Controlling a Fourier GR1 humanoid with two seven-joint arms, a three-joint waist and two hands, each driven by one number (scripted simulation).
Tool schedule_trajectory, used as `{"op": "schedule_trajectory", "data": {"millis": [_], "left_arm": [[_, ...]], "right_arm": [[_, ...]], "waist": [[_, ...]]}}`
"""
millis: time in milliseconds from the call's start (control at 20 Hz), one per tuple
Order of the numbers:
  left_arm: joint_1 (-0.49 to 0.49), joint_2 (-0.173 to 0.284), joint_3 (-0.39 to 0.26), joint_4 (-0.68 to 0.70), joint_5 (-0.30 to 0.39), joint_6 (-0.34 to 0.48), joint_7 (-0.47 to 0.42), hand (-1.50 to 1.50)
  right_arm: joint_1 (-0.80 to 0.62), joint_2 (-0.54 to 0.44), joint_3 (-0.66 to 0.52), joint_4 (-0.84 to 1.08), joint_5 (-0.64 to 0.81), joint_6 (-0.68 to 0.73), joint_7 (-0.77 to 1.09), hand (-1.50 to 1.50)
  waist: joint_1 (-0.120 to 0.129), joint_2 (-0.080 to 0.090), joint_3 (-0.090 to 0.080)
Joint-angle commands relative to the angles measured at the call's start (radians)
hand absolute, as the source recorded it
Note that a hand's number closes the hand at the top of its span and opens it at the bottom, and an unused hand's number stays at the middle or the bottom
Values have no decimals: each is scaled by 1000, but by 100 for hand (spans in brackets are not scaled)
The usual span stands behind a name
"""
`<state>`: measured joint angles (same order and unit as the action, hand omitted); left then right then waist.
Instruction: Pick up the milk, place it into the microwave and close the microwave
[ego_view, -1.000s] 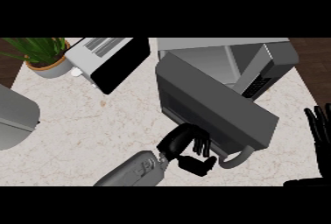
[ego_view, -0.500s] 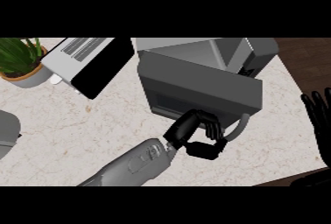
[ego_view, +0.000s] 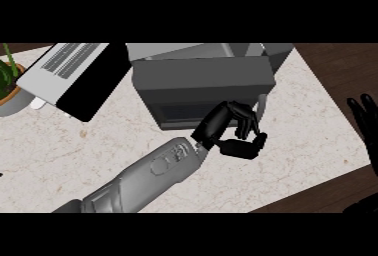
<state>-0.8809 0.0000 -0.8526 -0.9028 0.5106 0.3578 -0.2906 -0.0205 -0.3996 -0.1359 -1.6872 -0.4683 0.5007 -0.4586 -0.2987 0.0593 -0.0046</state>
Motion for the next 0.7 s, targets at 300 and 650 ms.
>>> {"op": "schedule_trajectory", "data": {"millis": [300, 650], "left_arm": [[-168, 0, 46, 108, 92, 29, -16, 150], [-227, 1, 66, 165, 143, 57, -29, 150]], "right_arm": [[-63, -47, 4, -35, -64, 30, 65, -150], [-89, -82, -4, -37, -106, 47, 103, -150]], "waist": [[-65, 21, 3], [-115, 37, 4]]}}
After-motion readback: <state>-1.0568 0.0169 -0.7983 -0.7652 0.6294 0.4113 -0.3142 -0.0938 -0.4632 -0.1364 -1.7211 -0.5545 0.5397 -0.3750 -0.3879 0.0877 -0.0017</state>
